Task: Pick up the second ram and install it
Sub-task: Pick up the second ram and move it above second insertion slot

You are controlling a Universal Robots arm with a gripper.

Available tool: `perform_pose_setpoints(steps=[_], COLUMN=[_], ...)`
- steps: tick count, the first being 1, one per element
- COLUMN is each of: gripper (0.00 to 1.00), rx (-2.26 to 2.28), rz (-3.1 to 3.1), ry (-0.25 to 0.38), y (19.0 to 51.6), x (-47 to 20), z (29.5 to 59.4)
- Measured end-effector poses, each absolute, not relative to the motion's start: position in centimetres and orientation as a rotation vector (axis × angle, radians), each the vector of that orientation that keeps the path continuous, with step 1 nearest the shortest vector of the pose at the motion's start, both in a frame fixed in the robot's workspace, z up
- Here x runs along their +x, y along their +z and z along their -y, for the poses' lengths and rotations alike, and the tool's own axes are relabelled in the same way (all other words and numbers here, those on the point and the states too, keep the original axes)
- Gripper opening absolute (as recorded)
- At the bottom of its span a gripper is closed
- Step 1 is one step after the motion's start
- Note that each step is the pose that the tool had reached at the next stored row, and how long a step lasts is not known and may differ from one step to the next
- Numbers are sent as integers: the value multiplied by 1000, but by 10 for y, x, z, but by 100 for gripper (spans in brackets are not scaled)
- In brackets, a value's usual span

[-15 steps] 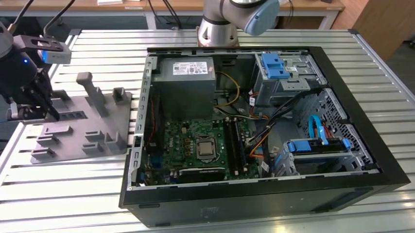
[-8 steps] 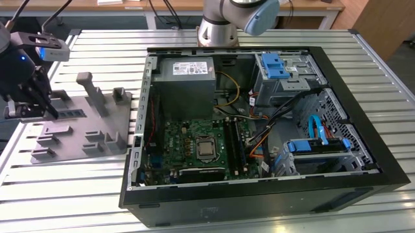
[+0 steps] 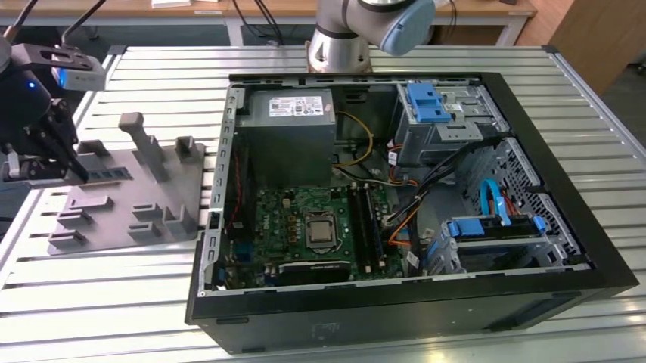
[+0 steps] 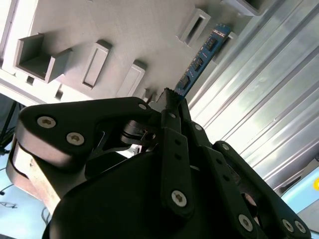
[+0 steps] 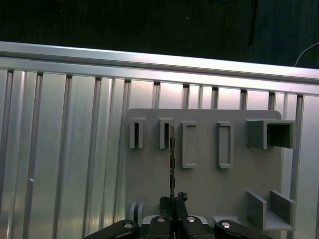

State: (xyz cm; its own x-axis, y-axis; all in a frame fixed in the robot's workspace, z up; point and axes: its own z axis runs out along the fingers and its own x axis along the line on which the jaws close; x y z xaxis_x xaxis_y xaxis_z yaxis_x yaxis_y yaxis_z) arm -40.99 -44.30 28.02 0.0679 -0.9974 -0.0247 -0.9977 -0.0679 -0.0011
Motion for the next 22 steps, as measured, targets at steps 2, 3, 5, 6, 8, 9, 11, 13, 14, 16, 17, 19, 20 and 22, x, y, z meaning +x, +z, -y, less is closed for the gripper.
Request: perform_pose_setpoints(steps=[2,3,5,6,8,9,11,13,14,16,17,19,20,22], gripper=[14,14,14,14,14,14,14,14,14,14,14,14,14,14], rx=[-2283,-2283,-2283,-2283,-2283,-2283,-2283,-2283,-2283,-2283,-2283,-2283,-2283,-2283], rz=[-2133,-2133,-2133,-2133,-2133,-2133,-2133,-2133,-2133,-2133,-2133,-2133,-2133,-2133], ry=[27,27,27,27,27,27,27,27,27,27,27,27,27,27], y=[282,283,285,286,287,288,290,291,292,294,295,296,297,298], x=[-410,-410,-410,-410,-410,-410,-410,-410,-410,-410,-410,-410,-410,-410], z=[443,443,443,443,443,443,443,443,443,443,443,443,443,443])
